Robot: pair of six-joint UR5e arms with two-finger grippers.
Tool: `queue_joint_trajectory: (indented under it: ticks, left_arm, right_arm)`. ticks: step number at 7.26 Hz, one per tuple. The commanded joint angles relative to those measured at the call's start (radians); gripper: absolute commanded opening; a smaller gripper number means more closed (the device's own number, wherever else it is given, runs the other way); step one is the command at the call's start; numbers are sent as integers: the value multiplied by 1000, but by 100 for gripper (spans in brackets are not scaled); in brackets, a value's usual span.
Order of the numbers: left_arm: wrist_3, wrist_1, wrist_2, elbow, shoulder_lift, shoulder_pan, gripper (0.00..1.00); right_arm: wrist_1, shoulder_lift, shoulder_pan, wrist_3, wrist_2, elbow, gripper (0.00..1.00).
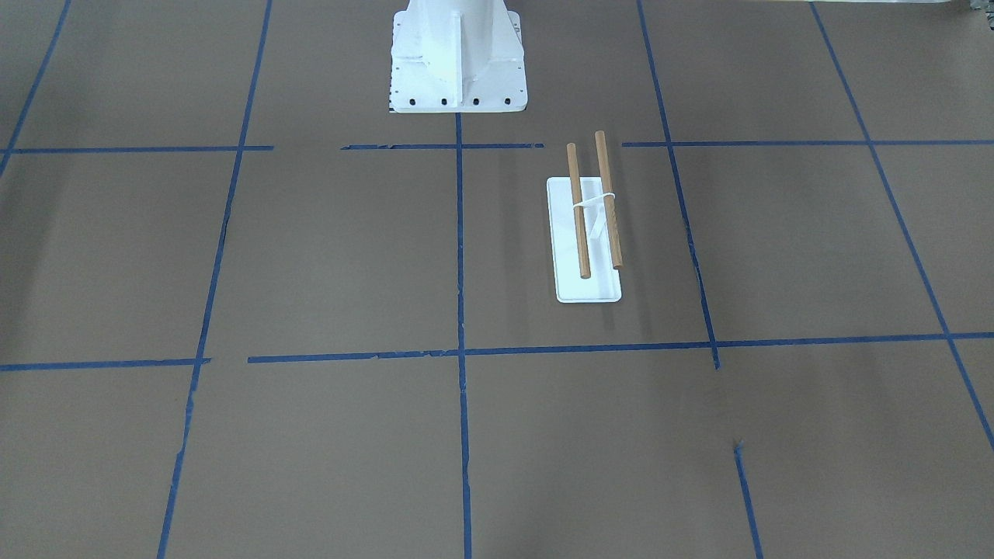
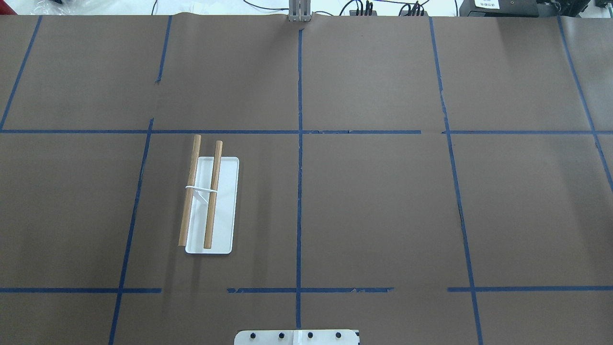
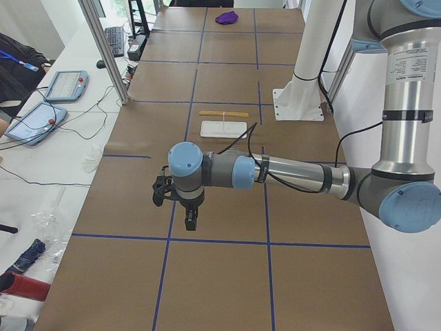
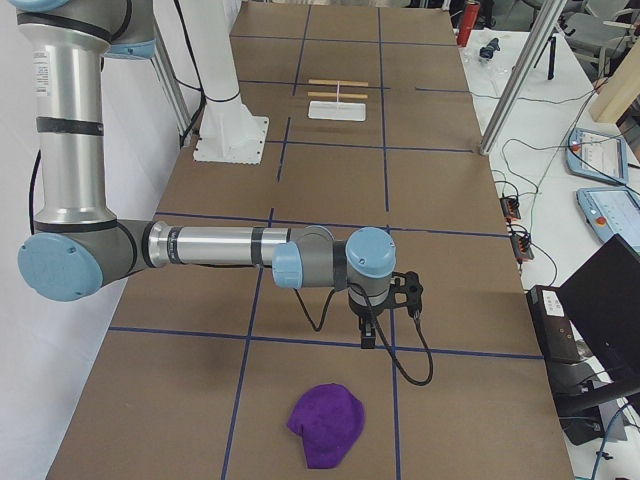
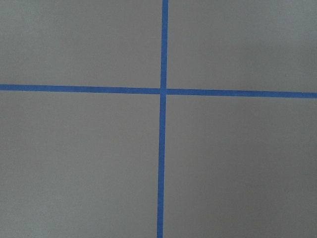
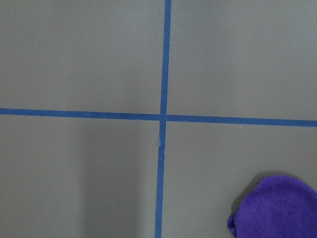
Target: Hang towel on rack
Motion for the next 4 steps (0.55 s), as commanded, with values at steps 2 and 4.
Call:
queue_joint_trajectory:
  ticks: [2,4]
  left_arm:
    - [0,2,0,-40,14,-5,100]
    - [0,2,0,-41,13,-5,100]
  right_arm:
    - [82,-32,-8,17,7,-35,100]
    - [377,-115,-8,-9,-14,-158,100]
